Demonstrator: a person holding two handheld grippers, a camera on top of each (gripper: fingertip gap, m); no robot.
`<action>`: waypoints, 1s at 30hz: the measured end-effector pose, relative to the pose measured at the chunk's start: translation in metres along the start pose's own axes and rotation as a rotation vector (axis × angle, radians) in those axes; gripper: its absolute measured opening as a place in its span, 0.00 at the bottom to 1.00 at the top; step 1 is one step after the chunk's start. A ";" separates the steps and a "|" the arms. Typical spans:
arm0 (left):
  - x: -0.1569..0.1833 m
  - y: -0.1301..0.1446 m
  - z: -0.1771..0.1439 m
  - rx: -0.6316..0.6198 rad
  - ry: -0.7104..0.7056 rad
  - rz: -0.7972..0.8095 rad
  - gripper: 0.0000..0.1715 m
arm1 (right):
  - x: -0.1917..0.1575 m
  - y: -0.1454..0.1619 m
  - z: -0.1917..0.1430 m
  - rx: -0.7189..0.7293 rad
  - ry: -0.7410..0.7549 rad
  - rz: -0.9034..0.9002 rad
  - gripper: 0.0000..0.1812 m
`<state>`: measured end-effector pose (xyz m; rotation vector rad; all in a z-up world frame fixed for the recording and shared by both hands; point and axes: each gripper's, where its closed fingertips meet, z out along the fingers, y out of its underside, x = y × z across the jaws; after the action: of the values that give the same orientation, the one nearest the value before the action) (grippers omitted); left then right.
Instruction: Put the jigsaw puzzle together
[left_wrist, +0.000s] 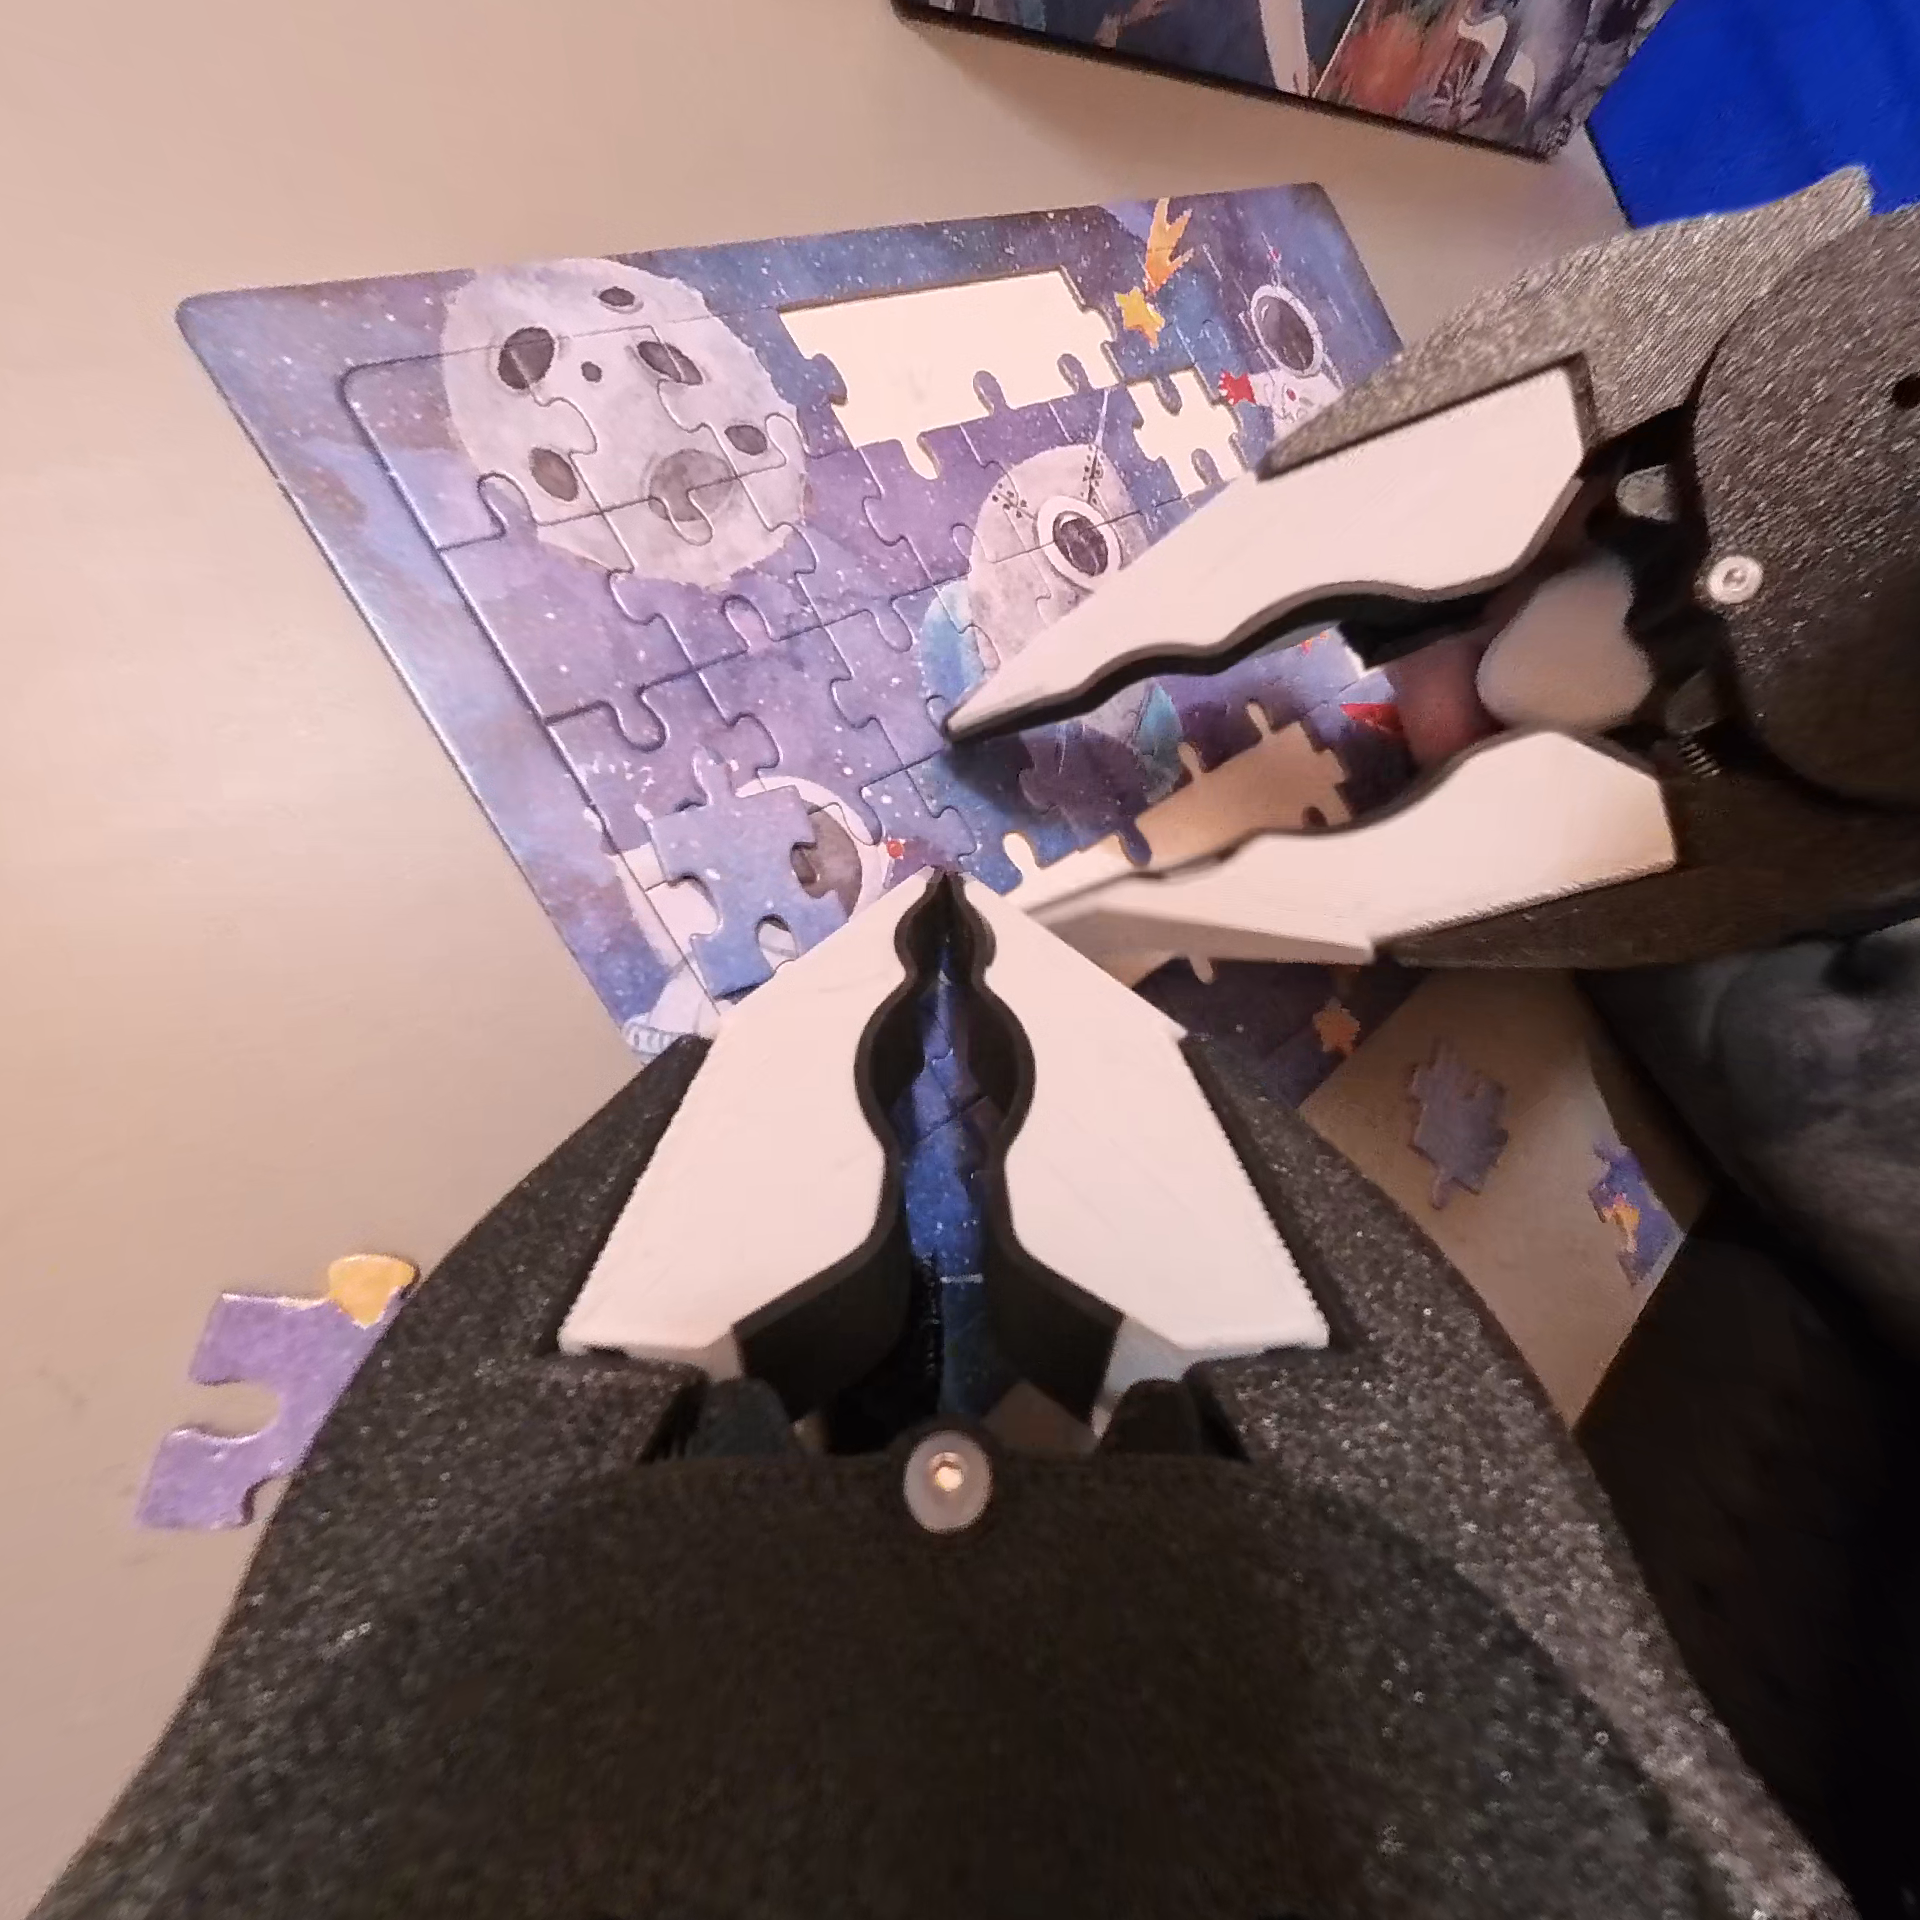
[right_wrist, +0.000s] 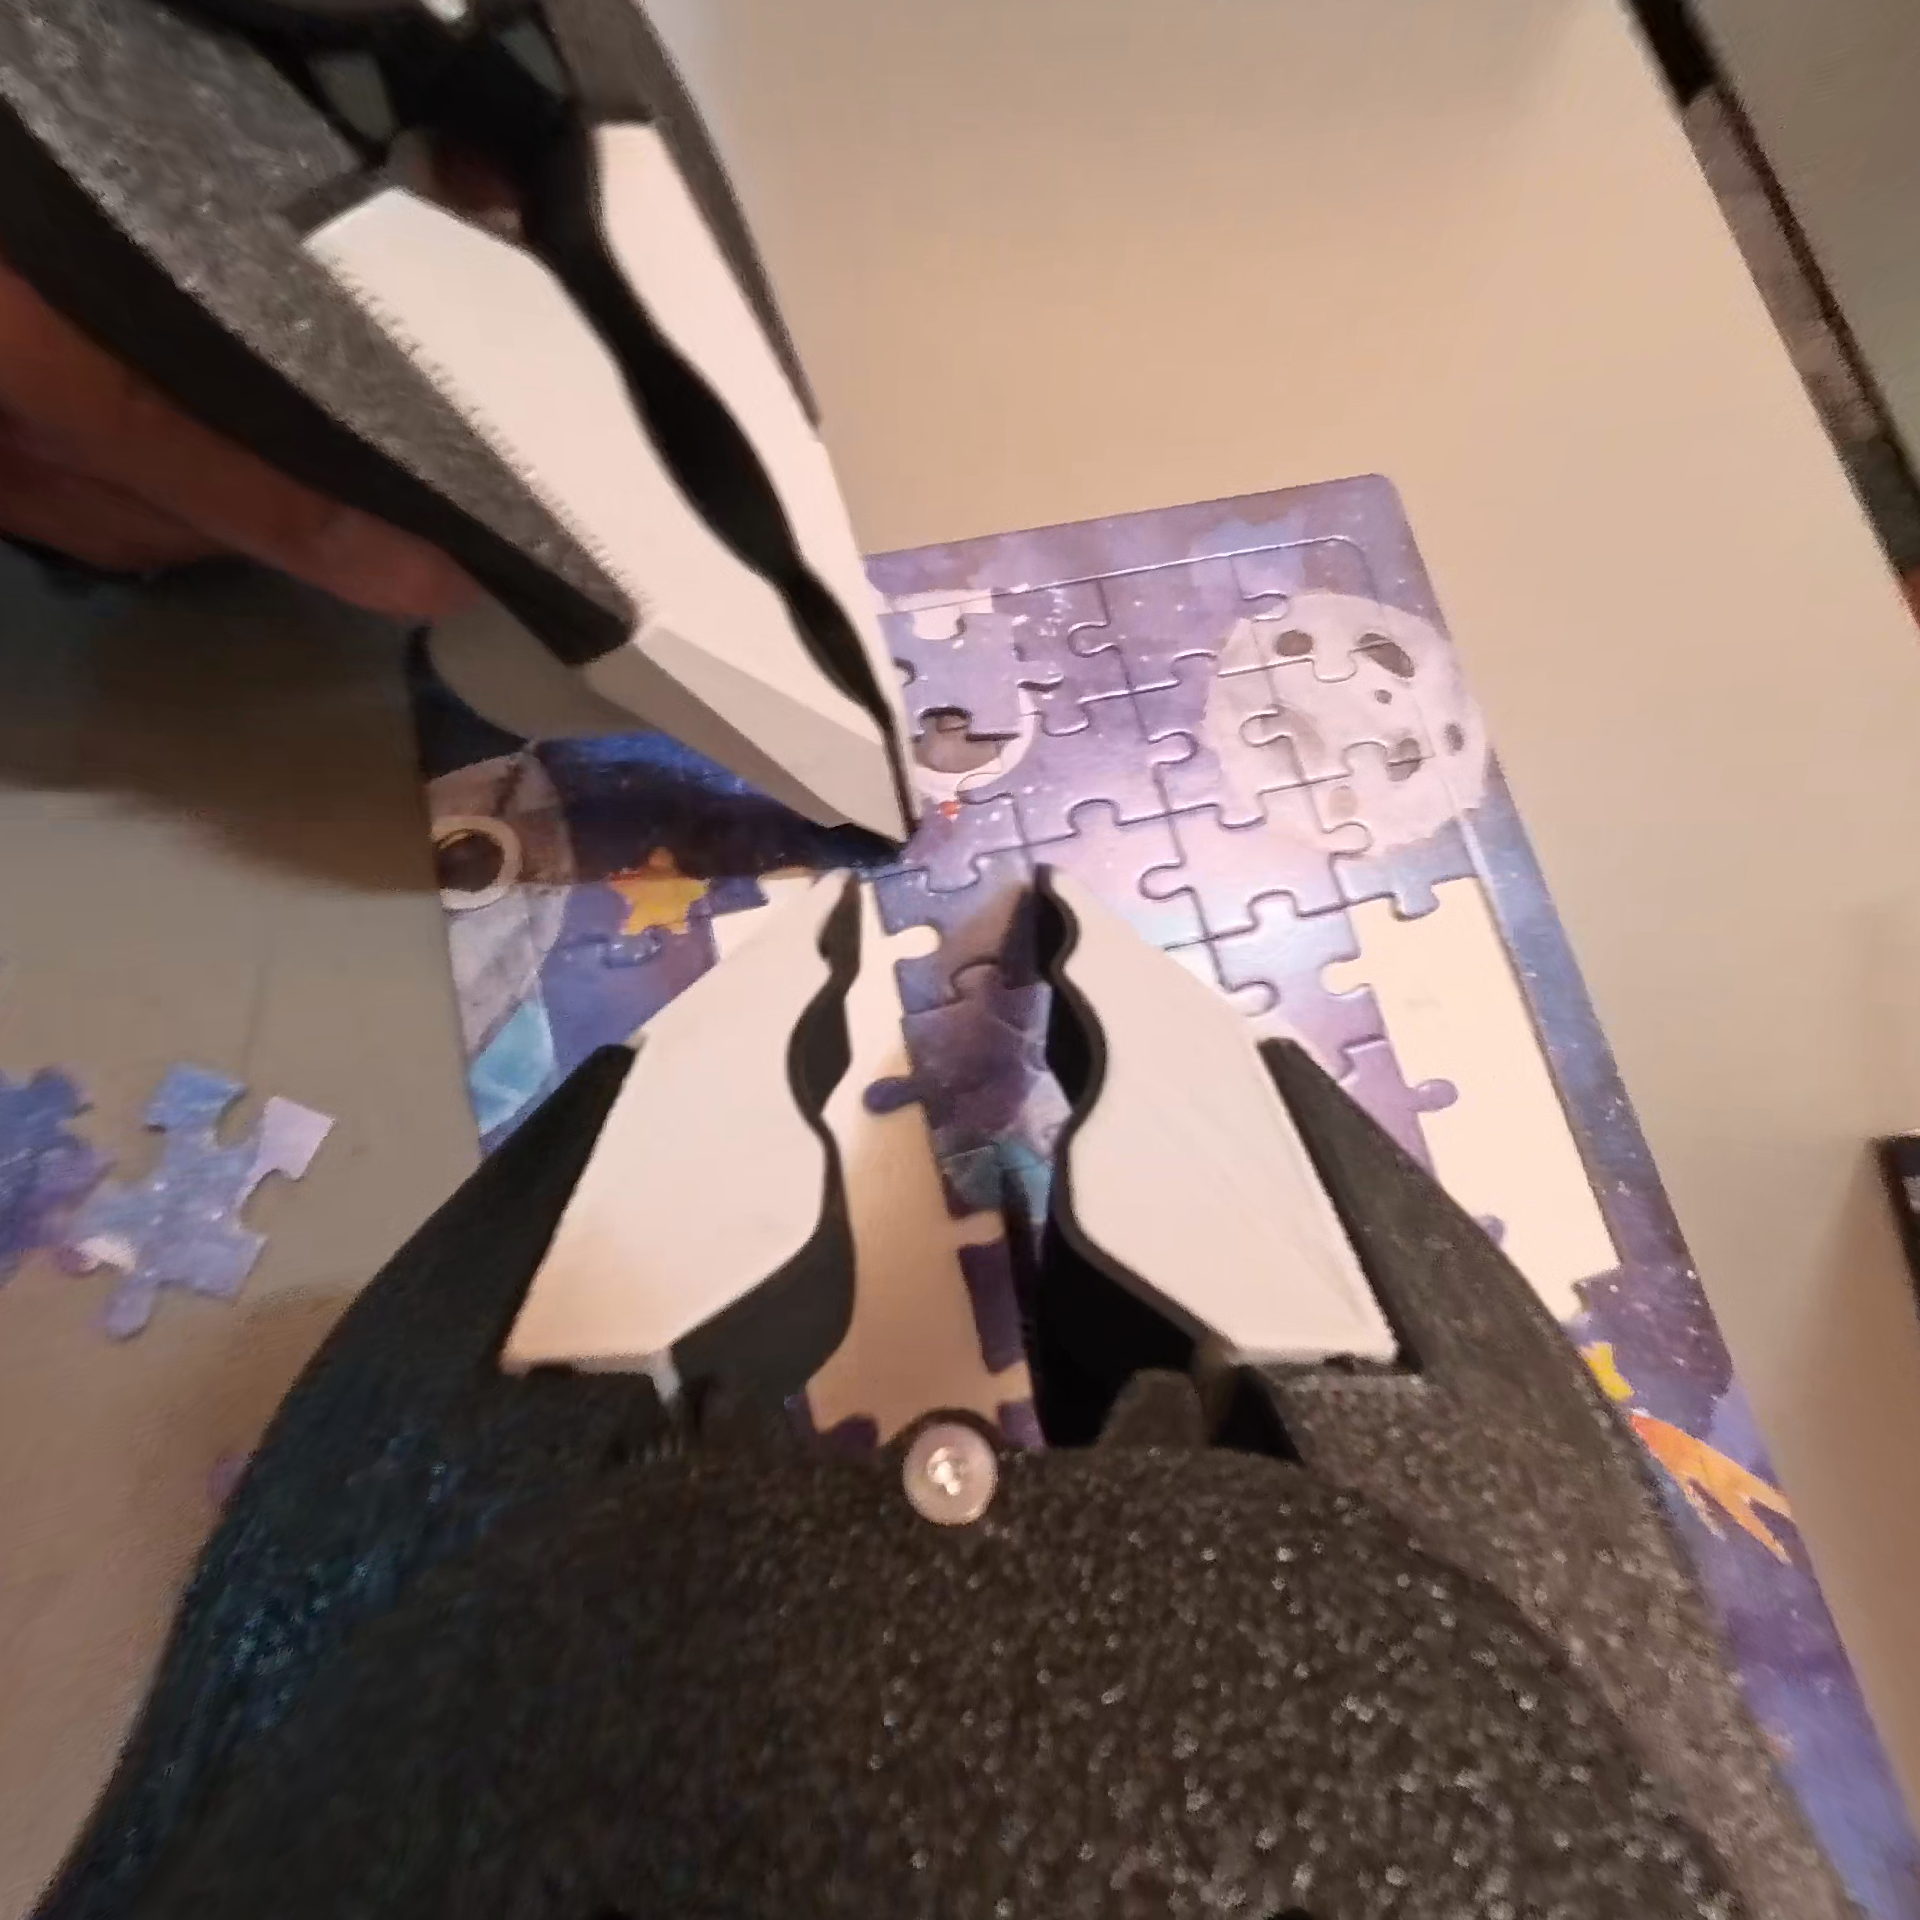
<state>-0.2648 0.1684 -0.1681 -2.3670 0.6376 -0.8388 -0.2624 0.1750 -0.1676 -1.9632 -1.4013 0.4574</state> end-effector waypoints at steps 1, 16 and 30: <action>0.000 0.000 0.000 -0.001 0.003 -0.003 0.00 | 0.004 0.000 0.001 -0.003 0.025 -0.011 0.19; 0.000 0.000 0.000 -0.001 0.033 -0.032 0.00 | 0.002 -0.003 -0.005 -0.078 -0.039 -0.063 0.22; 0.000 0.000 0.000 -0.004 0.046 -0.041 0.00 | 0.005 0.003 0.002 -0.257 -0.099 -0.078 0.27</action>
<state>-0.2649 0.1683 -0.1682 -2.3779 0.6120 -0.9122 -0.2595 0.1798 -0.1705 -2.1019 -1.6627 0.3570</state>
